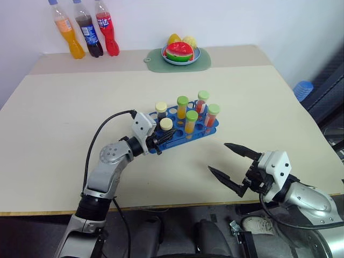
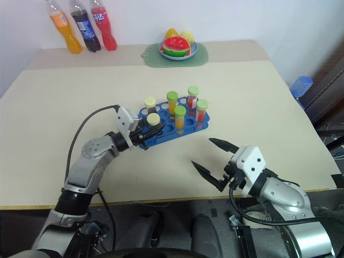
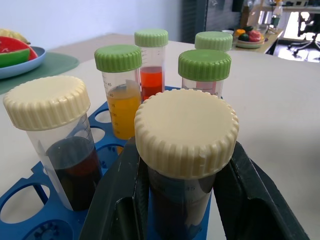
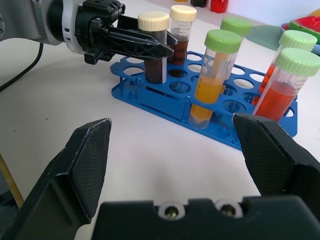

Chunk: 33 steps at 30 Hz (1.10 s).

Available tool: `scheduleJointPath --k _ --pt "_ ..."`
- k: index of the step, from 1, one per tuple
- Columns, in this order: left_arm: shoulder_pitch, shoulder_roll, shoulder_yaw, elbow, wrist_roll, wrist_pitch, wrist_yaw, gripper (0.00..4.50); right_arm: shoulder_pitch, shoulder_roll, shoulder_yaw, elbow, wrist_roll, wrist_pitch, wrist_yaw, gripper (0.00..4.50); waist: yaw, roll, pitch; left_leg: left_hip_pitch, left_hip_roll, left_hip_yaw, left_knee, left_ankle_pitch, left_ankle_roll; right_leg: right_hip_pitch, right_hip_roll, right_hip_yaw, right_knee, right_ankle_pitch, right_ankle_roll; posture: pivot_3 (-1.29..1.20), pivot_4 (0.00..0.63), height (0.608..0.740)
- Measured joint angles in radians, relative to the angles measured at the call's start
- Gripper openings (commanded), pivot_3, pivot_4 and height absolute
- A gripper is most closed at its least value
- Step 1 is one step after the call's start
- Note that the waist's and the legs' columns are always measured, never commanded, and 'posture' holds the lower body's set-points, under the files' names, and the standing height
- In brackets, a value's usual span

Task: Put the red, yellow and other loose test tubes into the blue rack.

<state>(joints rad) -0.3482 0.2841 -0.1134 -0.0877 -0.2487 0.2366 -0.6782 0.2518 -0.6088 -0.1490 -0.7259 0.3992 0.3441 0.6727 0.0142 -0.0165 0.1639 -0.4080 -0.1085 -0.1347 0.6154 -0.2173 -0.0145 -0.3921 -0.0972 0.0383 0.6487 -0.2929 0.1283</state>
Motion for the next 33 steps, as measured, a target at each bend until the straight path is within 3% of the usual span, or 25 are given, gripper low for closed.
scheduleJointPath --k 18,33 --pt "-0.047 -0.040 -0.022 0.015 0.019 0.004 0.031 1.75 -0.016 -0.011 -0.013 0.000 0.019 0.024 0.002 4.29 0.001 0.000 0.000 0.000 0.000 0.000 0.000 0.000 0.000 0.000 0.000 0.000 0.000 0.000 0.000 0.00 0.150 0.740" --pt "-0.087 -0.036 -0.040 -0.202 -0.001 0.262 0.107 1.75 0.011 -0.039 -0.026 -0.017 0.055 0.051 0.002 4.29 0.000 0.000 0.000 0.000 0.000 0.000 0.000 0.000 0.000 0.000 0.000 0.000 0.000 0.000 0.000 0.00 0.150 0.740"
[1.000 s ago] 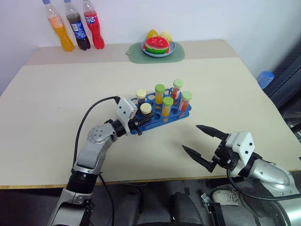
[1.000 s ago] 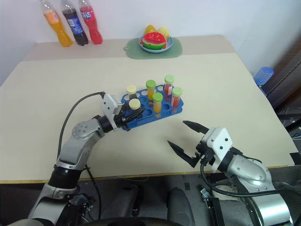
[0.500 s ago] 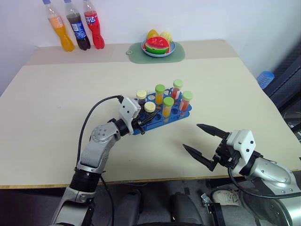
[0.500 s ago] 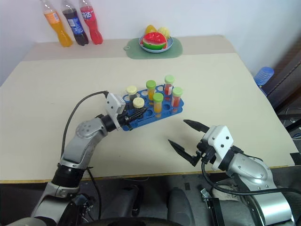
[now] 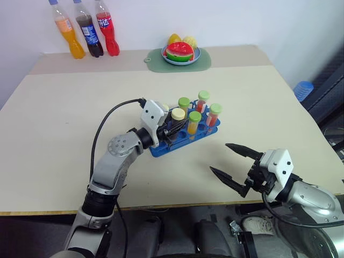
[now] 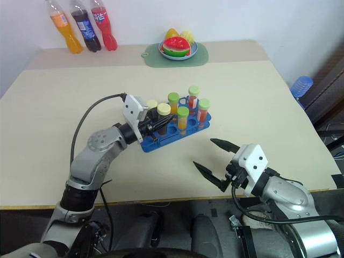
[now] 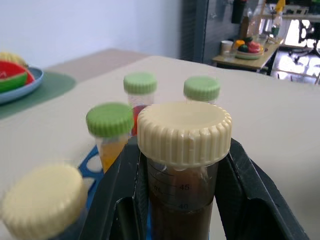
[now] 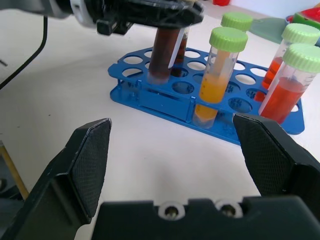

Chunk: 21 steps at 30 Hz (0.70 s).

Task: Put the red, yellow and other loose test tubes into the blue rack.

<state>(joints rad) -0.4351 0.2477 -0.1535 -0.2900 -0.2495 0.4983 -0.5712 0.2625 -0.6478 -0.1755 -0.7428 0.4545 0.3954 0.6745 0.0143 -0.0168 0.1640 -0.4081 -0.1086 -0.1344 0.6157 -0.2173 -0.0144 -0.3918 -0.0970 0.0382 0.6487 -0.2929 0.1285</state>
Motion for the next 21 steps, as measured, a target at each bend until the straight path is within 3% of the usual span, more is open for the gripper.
scheduleJointPath --k 15,18,21 --pt "0.059 0.019 -0.071 -0.020 0.043 0.019 0.026 1.75 0.056 -0.042 -0.078 -0.047 0.070 0.050 0.013 4.29 0.001 0.000 0.000 0.000 0.000 0.000 0.000 0.000 0.000 0.000 0.000 0.000 0.000 0.000 0.000 0.00 0.150 0.740" --pt "0.076 0.008 -0.079 -0.020 0.031 0.023 0.013 2.53 0.058 -0.051 -0.093 -0.053 0.081 0.059 0.016 4.29 0.002 0.000 0.000 0.000 0.000 0.000 0.000 0.000 0.000 0.000 0.000 0.000 0.000 0.000 0.000 0.00 0.150 0.740" --pt "0.085 -0.004 -0.081 -0.026 0.010 0.024 0.006 4.05 0.064 -0.057 -0.109 -0.064 0.088 0.063 0.016 4.29 0.001 0.000 0.000 0.000 0.000 0.000 0.000 0.000 0.000 0.000 0.000 0.000 0.000 0.000 0.000 0.00 0.150 0.740"
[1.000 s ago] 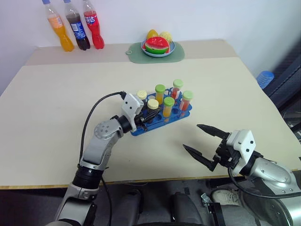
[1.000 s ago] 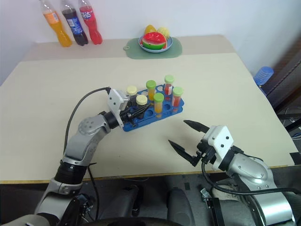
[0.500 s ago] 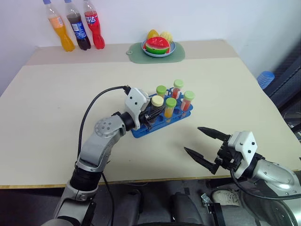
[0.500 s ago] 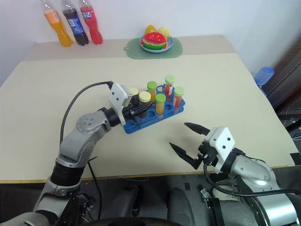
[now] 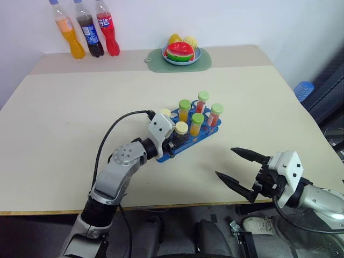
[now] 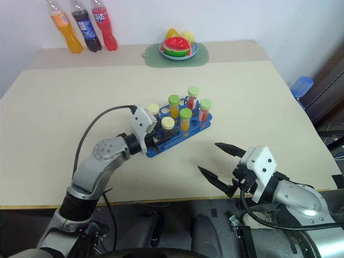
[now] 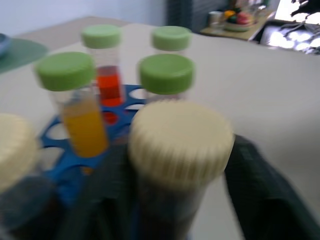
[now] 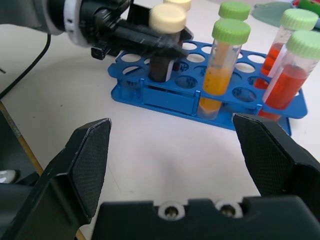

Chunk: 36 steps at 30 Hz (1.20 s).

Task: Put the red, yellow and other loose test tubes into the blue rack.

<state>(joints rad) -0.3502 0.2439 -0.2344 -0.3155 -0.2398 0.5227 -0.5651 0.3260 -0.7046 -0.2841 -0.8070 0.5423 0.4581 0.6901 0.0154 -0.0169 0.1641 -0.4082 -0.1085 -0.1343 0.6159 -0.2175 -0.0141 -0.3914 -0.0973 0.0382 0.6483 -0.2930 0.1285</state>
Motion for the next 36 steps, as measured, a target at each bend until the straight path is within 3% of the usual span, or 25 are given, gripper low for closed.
scheduleJointPath --k 1,10,18,25,36 --pt "0.001 -0.008 0.002 -0.003 0.000 -0.001 0.008 4.48 0.002 0.000 -0.001 -0.002 0.002 0.003 -0.001 4.29 0.000 0.000 0.000 0.000 0.000 0.000 0.000 0.000 0.000 0.000 0.000 0.000 0.000 0.000 0.000 0.00 0.150 0.740" --pt "0.081 0.005 0.128 -0.076 -0.108 0.009 0.013 4.48 0.004 0.022 0.000 0.012 -0.003 0.003 -0.022 4.29 -0.001 0.000 0.000 0.000 0.001 0.000 0.000 0.000 0.000 0.000 0.000 0.000 0.000 0.000 0.000 0.00 0.150 0.740" --pt "0.189 0.228 0.316 -0.023 -0.165 -0.057 -0.118 4.48 0.035 0.059 0.001 0.125 -0.061 -0.082 -0.013 4.29 -0.001 0.001 0.000 0.000 0.000 0.000 -0.001 0.000 0.000 0.000 0.000 0.000 -0.001 0.000 0.000 0.00 0.150 0.740" --pt "0.367 0.348 0.373 -0.011 -0.187 -0.079 -0.228 4.48 0.074 0.075 -0.005 0.194 -0.095 -0.157 0.009 4.29 -0.001 0.001 0.000 0.000 0.001 0.000 -0.001 -0.001 0.000 0.000 -0.002 0.002 -0.001 -0.001 -0.002 0.00 0.150 0.740" --pt "0.413 0.345 0.379 -0.012 -0.183 -0.125 -0.216 4.48 0.073 0.096 -0.005 0.245 -0.116 -0.201 0.021 4.29 -0.001 0.001 0.000 0.000 0.001 0.000 -0.001 -0.001 0.000 -0.001 -0.002 0.002 -0.001 -0.002 -0.003 0.00 0.150 0.740"
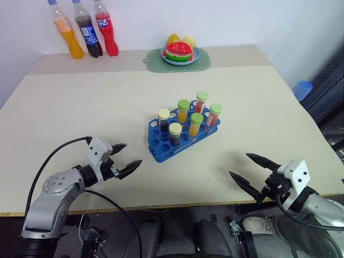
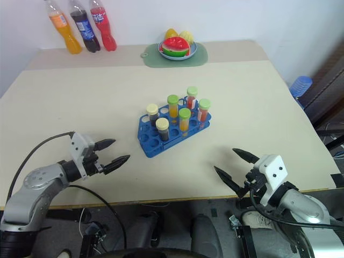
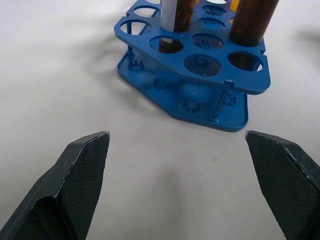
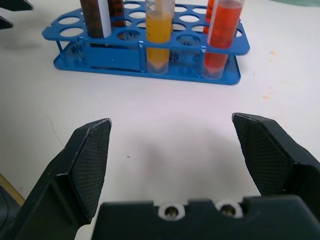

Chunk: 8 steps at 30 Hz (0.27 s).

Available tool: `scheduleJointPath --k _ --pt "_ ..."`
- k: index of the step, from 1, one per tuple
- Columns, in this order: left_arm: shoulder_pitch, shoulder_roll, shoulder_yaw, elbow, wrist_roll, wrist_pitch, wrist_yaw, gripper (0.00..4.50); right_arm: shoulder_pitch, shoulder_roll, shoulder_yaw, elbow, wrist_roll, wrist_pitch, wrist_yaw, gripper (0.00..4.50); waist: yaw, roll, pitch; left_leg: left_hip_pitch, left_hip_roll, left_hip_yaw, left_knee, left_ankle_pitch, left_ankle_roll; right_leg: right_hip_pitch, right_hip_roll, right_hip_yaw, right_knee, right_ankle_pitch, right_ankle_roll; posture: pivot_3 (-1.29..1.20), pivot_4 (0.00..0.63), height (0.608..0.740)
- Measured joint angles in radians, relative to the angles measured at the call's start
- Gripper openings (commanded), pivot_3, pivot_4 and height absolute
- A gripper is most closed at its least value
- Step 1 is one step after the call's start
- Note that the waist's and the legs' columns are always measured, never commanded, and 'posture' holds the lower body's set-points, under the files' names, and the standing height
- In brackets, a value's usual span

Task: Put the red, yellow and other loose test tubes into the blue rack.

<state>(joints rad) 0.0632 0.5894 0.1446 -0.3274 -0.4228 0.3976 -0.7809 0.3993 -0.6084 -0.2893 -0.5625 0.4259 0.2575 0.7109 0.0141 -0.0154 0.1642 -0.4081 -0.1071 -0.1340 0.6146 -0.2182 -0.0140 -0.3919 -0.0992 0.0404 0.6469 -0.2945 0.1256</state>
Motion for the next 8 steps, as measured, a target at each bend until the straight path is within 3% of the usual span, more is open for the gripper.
scheduleJointPath --k 8 --pt "0.044 0.012 -0.001 -0.002 -0.001 -0.041 -0.035 4.48 0.011 0.001 0.000 0.003 -0.001 -0.004 0.004 4.29 0.000 0.000 0.000 0.000 0.000 0.000 0.000 0.000 0.000 0.000 0.000 0.000 0.000 -0.001 -0.001 0.00 0.150 0.740"
